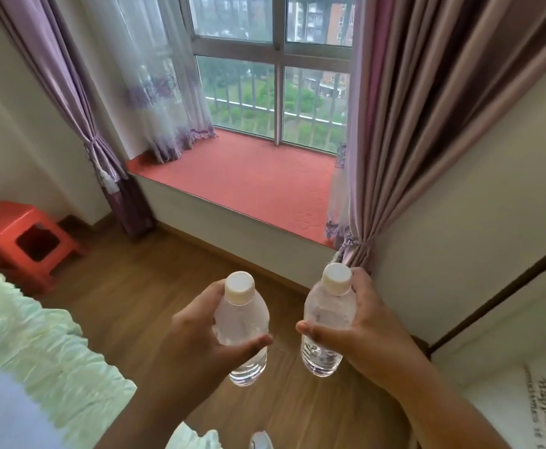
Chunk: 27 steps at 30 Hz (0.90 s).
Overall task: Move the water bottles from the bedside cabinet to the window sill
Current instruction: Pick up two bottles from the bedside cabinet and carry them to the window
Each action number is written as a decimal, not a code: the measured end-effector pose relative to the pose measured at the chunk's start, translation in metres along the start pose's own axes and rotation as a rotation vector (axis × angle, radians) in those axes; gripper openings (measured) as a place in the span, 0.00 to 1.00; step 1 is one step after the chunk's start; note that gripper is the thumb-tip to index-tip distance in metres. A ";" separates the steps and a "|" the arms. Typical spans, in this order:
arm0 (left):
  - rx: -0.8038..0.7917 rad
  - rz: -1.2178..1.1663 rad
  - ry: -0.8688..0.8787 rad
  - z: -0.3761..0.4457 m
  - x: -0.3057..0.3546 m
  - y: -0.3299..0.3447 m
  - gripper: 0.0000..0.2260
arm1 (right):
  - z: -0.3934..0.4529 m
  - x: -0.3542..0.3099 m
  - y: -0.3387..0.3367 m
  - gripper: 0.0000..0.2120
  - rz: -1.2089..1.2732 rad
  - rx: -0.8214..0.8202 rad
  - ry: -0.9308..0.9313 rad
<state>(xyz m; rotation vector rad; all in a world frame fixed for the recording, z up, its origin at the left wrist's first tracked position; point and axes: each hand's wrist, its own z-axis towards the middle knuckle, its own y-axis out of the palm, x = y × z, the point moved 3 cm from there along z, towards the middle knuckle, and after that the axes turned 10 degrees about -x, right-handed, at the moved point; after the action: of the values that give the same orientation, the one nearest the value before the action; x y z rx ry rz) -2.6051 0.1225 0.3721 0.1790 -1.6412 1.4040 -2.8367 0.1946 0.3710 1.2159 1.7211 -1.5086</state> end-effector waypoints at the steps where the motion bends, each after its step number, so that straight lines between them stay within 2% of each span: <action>1: -0.002 -0.011 -0.005 0.013 -0.006 0.001 0.32 | 0.014 0.001 -0.005 0.39 -0.004 0.007 0.007; 4: -0.044 -0.024 0.000 0.056 -0.027 0.006 0.30 | 0.055 0.002 -0.017 0.37 -0.020 0.038 0.021; 9: -0.107 -0.097 0.028 0.150 -0.063 0.001 0.33 | 0.135 -0.008 -0.038 0.36 -0.068 0.106 0.061; 17: -0.074 -0.121 0.050 0.284 -0.109 -0.050 0.31 | 0.267 -0.041 -0.046 0.36 -0.078 0.213 0.039; 21: -0.036 -0.100 0.021 0.316 -0.130 -0.074 0.31 | 0.315 -0.056 -0.037 0.33 -0.046 0.176 0.027; 27: 0.004 -0.081 -0.054 0.358 -0.171 -0.099 0.30 | 0.405 -0.070 -0.018 0.35 -0.037 0.059 -0.005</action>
<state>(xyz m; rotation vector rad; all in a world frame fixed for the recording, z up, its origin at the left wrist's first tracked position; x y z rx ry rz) -2.6432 -0.2843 0.3533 0.2845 -1.6565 1.3517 -2.8857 -0.2132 0.3479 1.2151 1.7155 -1.5933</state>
